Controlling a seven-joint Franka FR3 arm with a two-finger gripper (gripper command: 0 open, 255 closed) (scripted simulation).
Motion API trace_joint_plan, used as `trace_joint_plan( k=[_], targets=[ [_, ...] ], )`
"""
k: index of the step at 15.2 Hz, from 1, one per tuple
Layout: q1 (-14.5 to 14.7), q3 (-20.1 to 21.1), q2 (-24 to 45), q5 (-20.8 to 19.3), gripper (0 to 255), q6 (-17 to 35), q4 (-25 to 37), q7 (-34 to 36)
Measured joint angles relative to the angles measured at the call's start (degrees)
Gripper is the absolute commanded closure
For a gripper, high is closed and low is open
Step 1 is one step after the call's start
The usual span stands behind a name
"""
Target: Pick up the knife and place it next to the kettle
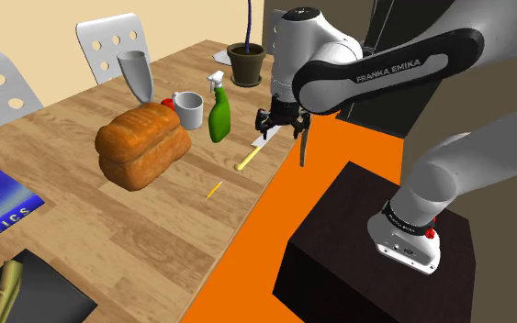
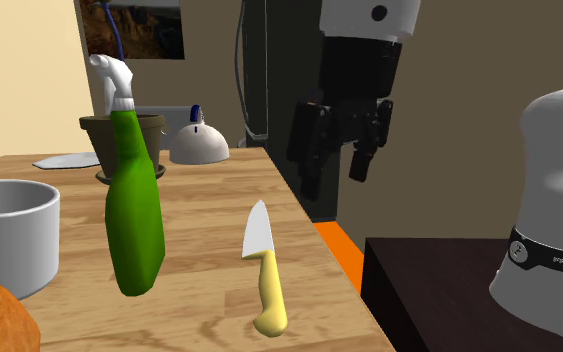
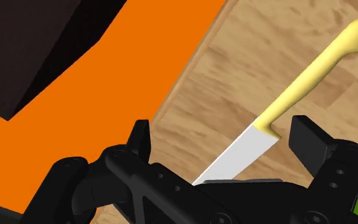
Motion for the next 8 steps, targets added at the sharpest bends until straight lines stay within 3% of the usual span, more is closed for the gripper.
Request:
trace_joint_plan(
  k=[3, 6, 8],
  targets=[
    [-5.82, 6.12, 7.58, -3.42, 0, 4.37, 3.69, 13.65],
    [-11.72, 11.78, 15.74, -9.75, 0, 7.98, 7.32, 28.77],
    [-13.37, 13.3, 18.95, -12.91, 0, 9.54, 8.17, 34.04]
  ],
)
